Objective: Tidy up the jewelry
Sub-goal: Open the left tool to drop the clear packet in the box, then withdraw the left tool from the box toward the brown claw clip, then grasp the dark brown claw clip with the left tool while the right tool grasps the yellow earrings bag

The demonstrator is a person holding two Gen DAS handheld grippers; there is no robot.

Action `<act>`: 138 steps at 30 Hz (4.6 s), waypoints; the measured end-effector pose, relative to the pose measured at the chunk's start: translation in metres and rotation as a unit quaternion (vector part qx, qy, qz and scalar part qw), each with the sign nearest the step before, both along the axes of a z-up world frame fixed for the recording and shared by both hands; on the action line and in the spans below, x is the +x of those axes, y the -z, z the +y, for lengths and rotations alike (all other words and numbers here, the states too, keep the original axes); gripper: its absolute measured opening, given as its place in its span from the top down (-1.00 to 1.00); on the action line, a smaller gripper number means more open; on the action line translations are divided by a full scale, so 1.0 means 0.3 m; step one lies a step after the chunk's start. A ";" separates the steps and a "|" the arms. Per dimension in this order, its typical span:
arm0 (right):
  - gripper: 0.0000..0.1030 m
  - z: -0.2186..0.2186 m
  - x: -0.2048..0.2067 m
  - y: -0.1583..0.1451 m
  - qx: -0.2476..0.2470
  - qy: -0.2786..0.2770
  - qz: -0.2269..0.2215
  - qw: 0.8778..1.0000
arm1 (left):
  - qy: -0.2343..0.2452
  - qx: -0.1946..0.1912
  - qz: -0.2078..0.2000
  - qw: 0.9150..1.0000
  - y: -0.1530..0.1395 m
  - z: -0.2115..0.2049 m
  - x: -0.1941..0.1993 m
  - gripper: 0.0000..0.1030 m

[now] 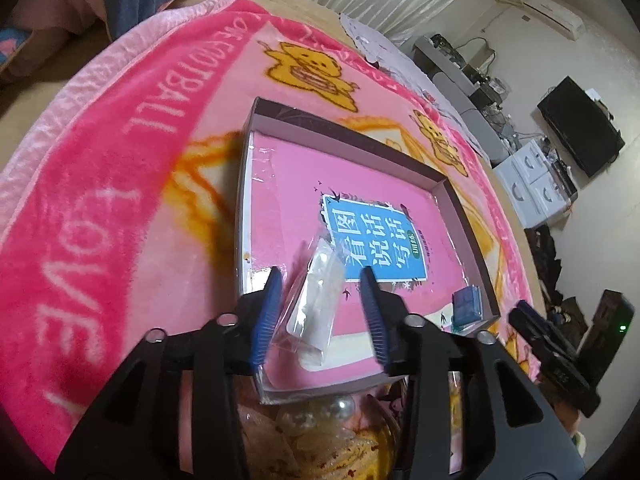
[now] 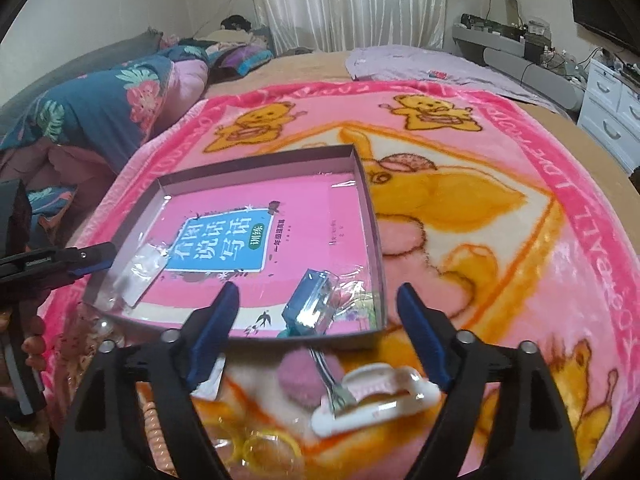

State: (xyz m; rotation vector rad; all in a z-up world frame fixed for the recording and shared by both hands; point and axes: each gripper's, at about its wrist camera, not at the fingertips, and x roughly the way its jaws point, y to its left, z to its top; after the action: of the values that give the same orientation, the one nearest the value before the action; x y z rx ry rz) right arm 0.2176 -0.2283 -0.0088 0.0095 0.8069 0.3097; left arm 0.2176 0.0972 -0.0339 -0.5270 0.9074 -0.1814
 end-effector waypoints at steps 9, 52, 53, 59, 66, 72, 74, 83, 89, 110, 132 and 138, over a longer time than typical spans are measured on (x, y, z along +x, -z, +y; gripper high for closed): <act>-0.87 -0.024 -0.093 -0.073 0.007 -0.006 -0.020 1.000 | -0.015 0.010 -0.018 1.000 -0.079 -0.003 -0.071 -0.52; -0.91 -0.008 -0.450 -0.322 0.037 -0.092 -0.098 0.990 | -0.084 0.099 -0.098 0.987 -0.366 -0.027 -0.616 -0.82; -0.91 -0.005 -0.459 -0.318 0.033 -0.096 -0.098 0.990 | -0.080 0.099 -0.097 0.987 -0.361 -0.034 -0.622 -0.82; -0.91 -0.003 -0.499 -0.287 0.014 -0.112 -0.093 0.989 | -0.068 0.104 -0.085 0.989 -0.331 -0.072 -0.645 -0.82; -0.91 -0.024 -0.524 -0.230 -0.005 -0.121 -0.077 0.990 | -0.036 0.112 -0.062 0.991 -0.264 -0.140 -0.657 -0.82; -0.91 -0.058 -0.534 -0.174 -0.010 -0.115 -0.057 0.992 | -0.013 0.119 -0.057 0.991 -0.240 -0.190 -0.660 -0.82; -0.91 -0.065 -0.538 -0.159 -0.012 -0.113 -0.051 0.992 | -0.008 0.124 -0.051 0.991 -0.229 -0.208 -0.660 -0.82; -0.91 -0.096 -0.540 -0.100 -0.013 -0.111 -0.033 0.993 | 0.020 0.122 -0.030 0.992 -0.163 -0.269 -0.657 -0.82; -0.91 -0.114 -0.526 -0.076 -0.008 -0.104 -0.023 0.994 | 0.039 0.122 -0.021 0.991 -0.122 -0.317 -0.643 -0.73; -0.91 -0.065 -0.430 0.089 -0.007 -0.105 0.037 0.994 | 0.082 0.143 -0.001 0.986 -0.006 -0.413 -0.527 0.54; -0.92 0.102 -0.222 0.210 0.000 -0.097 0.092 0.991 | 0.090 0.140 0.020 0.986 0.102 -0.414 -0.343 0.91; -0.83 0.167 -0.242 0.235 -0.051 -0.108 0.059 0.991 | 0.089 0.118 0.021 0.989 0.102 -0.370 -0.364 0.93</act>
State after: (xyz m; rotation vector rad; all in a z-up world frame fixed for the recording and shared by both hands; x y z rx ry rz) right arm 0.1451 -0.1781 -0.0793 -0.1572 0.9426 0.4754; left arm 0.1084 -0.0139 -0.0645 -0.2303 1.0017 -0.2230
